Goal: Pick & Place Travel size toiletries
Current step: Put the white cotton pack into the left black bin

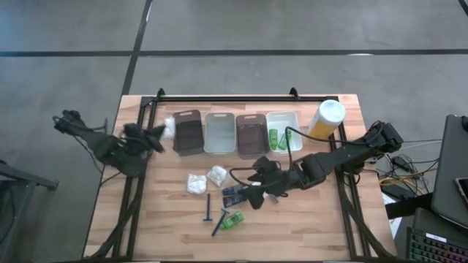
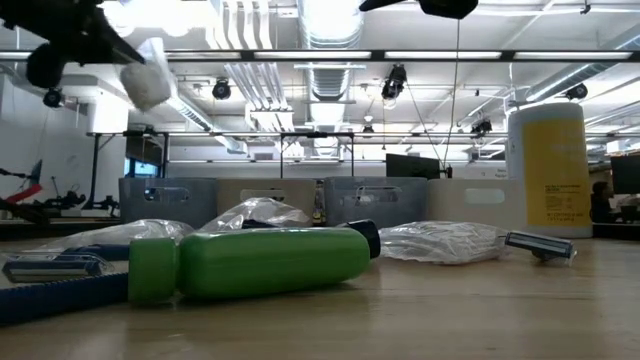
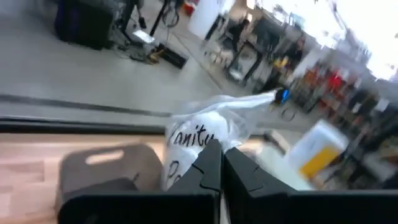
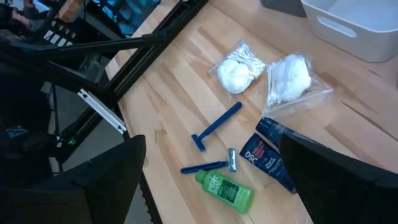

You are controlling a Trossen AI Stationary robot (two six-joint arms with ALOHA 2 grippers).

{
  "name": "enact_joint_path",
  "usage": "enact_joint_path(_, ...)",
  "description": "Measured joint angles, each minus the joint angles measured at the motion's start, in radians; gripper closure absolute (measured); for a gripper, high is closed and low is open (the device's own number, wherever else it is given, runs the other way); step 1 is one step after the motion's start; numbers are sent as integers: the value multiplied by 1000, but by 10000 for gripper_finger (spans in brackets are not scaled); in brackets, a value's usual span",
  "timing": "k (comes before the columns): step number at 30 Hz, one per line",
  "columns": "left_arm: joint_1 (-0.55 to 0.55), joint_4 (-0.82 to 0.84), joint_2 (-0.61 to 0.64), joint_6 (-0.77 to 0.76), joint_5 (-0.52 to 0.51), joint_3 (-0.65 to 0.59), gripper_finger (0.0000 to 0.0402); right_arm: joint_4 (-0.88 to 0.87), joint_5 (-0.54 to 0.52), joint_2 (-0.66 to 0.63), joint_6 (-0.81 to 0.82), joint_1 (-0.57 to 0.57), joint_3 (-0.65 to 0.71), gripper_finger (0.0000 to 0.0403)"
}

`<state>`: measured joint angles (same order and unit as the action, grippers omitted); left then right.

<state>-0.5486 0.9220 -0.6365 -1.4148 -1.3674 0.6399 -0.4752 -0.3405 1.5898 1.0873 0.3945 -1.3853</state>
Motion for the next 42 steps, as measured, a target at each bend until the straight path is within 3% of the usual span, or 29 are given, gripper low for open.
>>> enact_joint_path(4,92,-455,-32,479,111,-86,401,-16,1,0,52,-12,0,39)
enact_joint_path(7,204,-651,-40,645,247,-161,401,-17,1,0,62,-20,0,39)
enact_joint_path(11,401,-687,12,688,456,-227,401,-16,1,0,76,-30,0,39)
enact_joint_path(16,646,-856,94,989,791,-298,401,-17,0,0,84,-40,0,39)
enact_joint_path(20,802,-852,123,1116,888,-339,401,-17,0,0,84,-50,0,39)
enact_joint_path(24,921,-863,126,1153,1070,-381,401,-18,0,0,87,-64,1,39)
enact_joint_path(37,989,-897,121,1179,1103,-485,401,-24,11,1,98,-90,2,39)
enact_joint_path(42,1008,-899,109,1167,971,-493,378,-26,41,1,99,-98,2,39)
